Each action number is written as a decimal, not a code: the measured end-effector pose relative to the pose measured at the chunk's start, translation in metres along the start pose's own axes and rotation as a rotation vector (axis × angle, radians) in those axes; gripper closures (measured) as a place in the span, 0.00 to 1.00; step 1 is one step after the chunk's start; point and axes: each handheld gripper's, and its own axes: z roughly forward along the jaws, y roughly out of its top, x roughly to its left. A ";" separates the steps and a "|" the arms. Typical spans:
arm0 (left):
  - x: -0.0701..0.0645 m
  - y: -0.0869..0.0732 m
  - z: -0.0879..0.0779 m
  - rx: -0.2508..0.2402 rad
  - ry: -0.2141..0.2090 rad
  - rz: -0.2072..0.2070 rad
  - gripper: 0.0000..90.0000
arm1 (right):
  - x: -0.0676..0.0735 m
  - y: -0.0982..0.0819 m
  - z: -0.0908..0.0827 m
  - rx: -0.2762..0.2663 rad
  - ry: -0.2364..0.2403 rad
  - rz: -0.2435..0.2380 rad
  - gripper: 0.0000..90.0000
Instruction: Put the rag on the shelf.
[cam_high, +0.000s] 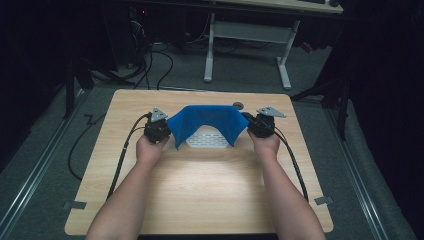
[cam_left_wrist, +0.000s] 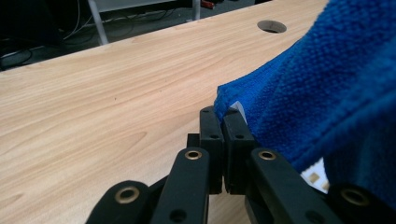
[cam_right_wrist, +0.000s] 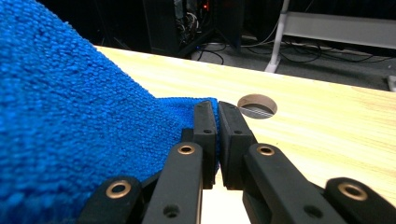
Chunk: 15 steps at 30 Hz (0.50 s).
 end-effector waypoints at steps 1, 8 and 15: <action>0.000 -0.001 -0.001 -0.002 -0.002 -0.003 0.98 | 0.000 0.000 0.001 -0.001 0.002 0.003 0.97; -0.005 -0.003 -0.006 -0.002 -0.005 0.004 0.93 | -0.003 0.000 0.002 -0.003 -0.005 0.022 0.87; -0.005 -0.007 -0.006 0.011 -0.020 -0.051 0.82 | -0.016 -0.012 -0.010 0.035 -0.065 0.046 0.77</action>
